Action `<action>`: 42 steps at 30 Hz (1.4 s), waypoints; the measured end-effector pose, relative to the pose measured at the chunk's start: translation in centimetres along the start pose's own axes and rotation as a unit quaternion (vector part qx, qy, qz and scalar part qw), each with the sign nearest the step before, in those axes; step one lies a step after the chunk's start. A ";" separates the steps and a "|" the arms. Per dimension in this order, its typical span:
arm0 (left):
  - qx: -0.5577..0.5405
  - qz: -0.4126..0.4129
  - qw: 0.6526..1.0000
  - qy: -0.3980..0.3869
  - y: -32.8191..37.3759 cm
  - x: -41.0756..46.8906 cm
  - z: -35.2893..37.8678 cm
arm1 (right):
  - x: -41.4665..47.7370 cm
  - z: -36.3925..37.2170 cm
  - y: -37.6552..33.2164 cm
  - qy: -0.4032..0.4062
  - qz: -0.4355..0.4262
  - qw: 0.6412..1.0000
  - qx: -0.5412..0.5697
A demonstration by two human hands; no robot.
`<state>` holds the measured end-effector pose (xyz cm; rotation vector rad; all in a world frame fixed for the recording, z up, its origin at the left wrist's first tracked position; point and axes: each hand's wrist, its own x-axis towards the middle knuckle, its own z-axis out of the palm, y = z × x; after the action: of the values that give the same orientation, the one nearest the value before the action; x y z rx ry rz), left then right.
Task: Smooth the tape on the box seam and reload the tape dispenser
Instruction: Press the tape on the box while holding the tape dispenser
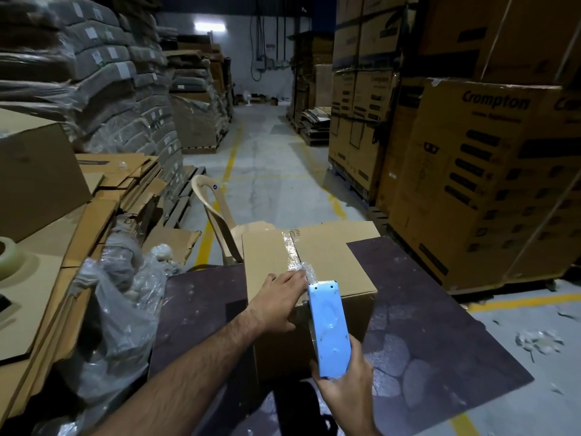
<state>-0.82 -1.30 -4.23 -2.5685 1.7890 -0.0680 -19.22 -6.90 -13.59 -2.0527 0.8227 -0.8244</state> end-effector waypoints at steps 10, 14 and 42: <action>0.012 -0.013 0.999 -0.038 0.1 0.9 0.1 | 0.8 -1.5 0.8 -0.003 -0.054 0.998 -0.027; 0.005 -0.019 0.999 -0.039 0.3 1.0 0.0 | 0.3 -1.3 0.8 -0.022 -0.056 0.998 -0.031; -0.005 -0.045 0.998 -0.036 0.3 1.3 0.5 | -5.5 -2.5 0.4 0.050 -0.062 0.989 -0.124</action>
<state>-0.64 -2.59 -4.70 -2.6209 1.6543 0.0312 -24.47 -3.85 -14.17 -2.3156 0.8955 -0.9391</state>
